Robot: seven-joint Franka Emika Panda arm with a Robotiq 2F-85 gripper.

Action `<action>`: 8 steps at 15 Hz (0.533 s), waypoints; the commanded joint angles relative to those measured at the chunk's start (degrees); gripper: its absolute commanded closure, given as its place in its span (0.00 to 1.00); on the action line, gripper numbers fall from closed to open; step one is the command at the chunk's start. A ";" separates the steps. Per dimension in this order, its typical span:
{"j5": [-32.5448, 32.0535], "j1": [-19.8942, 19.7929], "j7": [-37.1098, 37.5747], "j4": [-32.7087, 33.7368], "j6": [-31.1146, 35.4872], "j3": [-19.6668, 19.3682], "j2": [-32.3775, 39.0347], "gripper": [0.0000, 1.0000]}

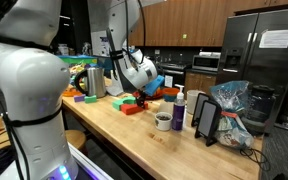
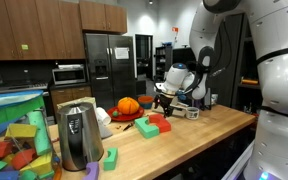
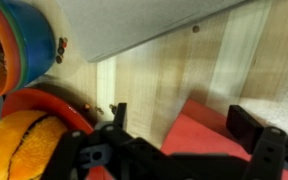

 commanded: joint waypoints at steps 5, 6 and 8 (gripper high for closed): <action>0.20 2.52 0.21 0.41 -0.80 -1.10 -0.46 0.00; 0.16 2.78 0.22 0.40 -0.90 -1.12 -0.58 0.00; 0.14 3.45 0.28 0.48 -1.18 -1.14 -0.75 0.00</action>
